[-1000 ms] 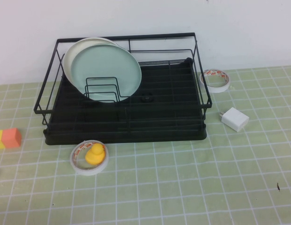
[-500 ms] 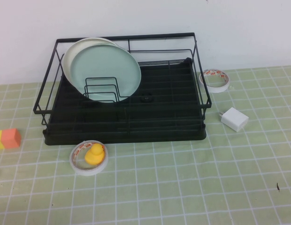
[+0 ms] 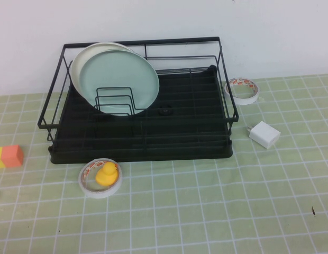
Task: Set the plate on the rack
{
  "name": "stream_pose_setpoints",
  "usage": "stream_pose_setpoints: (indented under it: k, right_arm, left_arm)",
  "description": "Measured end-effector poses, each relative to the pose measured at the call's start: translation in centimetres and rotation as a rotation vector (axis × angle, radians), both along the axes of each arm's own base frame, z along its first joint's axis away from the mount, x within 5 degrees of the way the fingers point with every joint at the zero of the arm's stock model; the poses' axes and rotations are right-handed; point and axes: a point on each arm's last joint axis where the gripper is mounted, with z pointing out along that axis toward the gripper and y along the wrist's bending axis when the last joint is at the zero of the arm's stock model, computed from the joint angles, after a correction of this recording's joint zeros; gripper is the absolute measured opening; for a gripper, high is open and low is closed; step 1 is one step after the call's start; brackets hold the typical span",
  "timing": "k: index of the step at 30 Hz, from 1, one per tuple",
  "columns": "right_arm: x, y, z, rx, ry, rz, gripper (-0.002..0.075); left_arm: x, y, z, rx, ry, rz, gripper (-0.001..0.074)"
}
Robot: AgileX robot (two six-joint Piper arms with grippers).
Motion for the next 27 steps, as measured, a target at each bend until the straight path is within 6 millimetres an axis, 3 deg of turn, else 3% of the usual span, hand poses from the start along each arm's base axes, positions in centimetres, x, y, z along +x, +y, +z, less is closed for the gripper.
stream_pose_setpoints:
  k: [10, 27]
  right_arm:
    - [0.0, 0.0, 0.0, 0.002, 0.001, -0.001, 0.0]
    - [-0.03, -0.01, 0.02, 0.001, -0.002, 0.0, 0.0]
  left_arm:
    - [0.01, 0.28, -0.03, 0.09, -0.003, 0.007, -0.0001]
    - [0.01, 0.3, -0.03, 0.097, -0.003, 0.008, -0.0002]
